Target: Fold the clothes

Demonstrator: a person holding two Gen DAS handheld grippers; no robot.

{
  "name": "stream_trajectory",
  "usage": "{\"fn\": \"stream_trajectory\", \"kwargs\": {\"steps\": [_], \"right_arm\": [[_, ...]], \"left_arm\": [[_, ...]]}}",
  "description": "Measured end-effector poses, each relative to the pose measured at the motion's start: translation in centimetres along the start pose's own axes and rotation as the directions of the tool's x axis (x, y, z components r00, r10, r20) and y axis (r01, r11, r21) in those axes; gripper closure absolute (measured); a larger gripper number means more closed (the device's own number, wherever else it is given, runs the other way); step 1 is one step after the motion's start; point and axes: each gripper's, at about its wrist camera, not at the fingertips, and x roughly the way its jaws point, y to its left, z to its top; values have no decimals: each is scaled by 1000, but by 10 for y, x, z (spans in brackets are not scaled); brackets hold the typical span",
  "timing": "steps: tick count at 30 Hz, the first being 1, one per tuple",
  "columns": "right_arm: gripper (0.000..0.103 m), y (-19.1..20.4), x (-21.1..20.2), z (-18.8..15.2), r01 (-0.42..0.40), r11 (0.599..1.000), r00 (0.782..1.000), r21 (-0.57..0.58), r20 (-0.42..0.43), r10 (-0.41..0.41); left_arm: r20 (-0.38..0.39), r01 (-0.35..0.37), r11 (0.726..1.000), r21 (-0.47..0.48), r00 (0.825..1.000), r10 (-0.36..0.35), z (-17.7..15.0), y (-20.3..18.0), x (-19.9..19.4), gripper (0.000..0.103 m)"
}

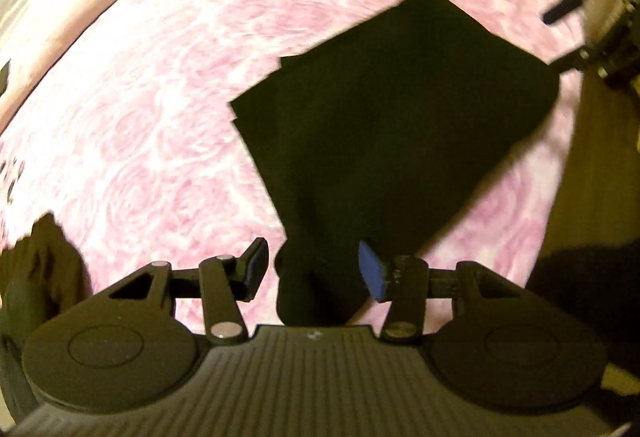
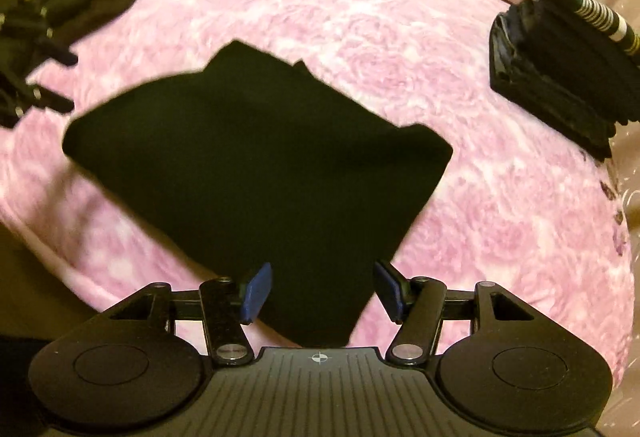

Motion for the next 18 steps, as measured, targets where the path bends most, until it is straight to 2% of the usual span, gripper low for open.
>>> {"fn": "stream_trajectory", "kwargs": {"steps": [5,10,14,18], "right_arm": [[43,8,-11,3,5,1000,1000,12,13,-5],[43,2,-13,-1,14,998,1000,56,19,-15],[43,-18,-5,-1,-7,994,1000,108,13,6],[43,-57,17,8,-68,975,998,211,18,65]], "left_arm": [[-20,-9,997,-74,1000,8,-2,4,-4,58],[-30,-17,997,-70,999,15,-1,2,-1,58],[-32,-12,997,-76,999,10,4,0,4,58],[-8,13,989,-149,1000,-14,17,9,10,56]]}}
